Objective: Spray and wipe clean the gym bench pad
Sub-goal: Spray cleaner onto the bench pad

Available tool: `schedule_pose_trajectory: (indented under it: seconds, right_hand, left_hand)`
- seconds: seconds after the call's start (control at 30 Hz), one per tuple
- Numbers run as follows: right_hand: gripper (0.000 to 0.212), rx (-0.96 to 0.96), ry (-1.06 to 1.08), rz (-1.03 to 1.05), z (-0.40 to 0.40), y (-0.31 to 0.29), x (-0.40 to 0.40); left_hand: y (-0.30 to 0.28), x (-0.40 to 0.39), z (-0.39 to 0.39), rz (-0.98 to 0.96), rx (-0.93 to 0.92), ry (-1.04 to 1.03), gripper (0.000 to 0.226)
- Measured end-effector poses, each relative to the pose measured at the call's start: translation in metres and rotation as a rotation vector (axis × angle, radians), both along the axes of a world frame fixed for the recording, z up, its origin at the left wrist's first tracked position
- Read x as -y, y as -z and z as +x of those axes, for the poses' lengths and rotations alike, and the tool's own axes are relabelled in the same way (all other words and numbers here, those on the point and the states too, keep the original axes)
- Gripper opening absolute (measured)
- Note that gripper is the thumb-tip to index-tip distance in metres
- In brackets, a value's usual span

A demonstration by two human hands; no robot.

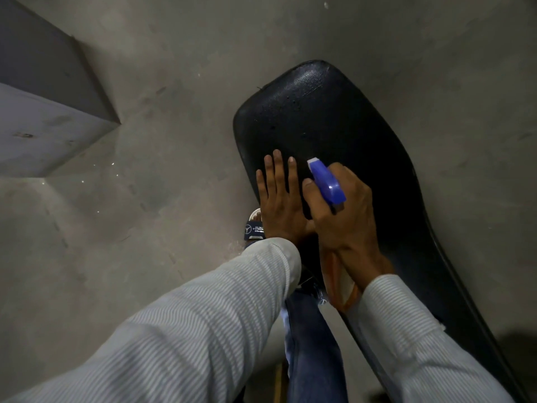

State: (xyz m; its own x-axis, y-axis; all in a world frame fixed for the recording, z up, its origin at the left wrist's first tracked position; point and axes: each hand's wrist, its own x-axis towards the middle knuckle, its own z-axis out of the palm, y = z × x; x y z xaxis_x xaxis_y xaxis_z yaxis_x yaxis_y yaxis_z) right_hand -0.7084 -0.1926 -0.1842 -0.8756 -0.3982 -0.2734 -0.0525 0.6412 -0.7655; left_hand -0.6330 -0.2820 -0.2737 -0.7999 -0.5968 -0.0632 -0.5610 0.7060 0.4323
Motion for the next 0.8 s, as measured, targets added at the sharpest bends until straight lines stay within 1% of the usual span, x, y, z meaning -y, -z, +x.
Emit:
schedule_pose_trajectory:
  seconds: [0.03,0.13,0.2,0.23,0.37,0.4,0.47,0.5,0.6,0.8]
  right_hand:
    - [0.020,0.006,0.034,-0.016,-0.001,-0.007,0.000]
    - [0.018,0.011,0.098,-0.068,-0.005,-0.030,0.001]
    - [0.017,0.019,0.131,-0.075,-0.007,-0.039,0.002]
    - [0.017,0.026,0.151,-0.075,-0.007,-0.041,0.002]
    - [0.012,0.035,0.264,-0.084,-0.007,-0.046,0.004]
    - [0.014,0.038,0.299,-0.088,-0.006,-0.048,0.005]
    - [0.026,0.047,0.353,-0.102,-0.003,-0.049,0.006]
    - [0.026,0.036,0.372,-0.108,-0.002,-0.047,0.005]
    - [0.017,-0.023,0.440,-0.113,0.001,-0.040,-0.001]
    - [0.024,0.061,0.500,-0.124,0.011,-0.032,-0.023]
  left_hand:
    - [-0.001,0.000,0.000,0.002,0.003,0.000,0.094]
    - [0.003,0.003,0.001,-0.023,-0.013,0.024,0.095]
    - [0.007,0.005,0.002,-0.052,0.012,0.041,0.108]
    - [0.007,0.005,0.002,-0.059,0.015,0.042,0.111]
    - [0.004,0.005,0.001,-0.056,0.016,0.043,0.108]
    - [0.003,0.005,0.002,-0.064,0.022,0.039,0.108]
    - [0.001,0.003,0.003,-0.073,0.026,0.038,0.108]
    - [0.000,0.003,0.002,-0.073,0.027,0.039,0.108]
    - [-0.003,0.002,0.001,-0.069,0.032,0.037,0.109]
    - [-0.006,0.001,0.002,-0.089,0.048,0.037,0.109]
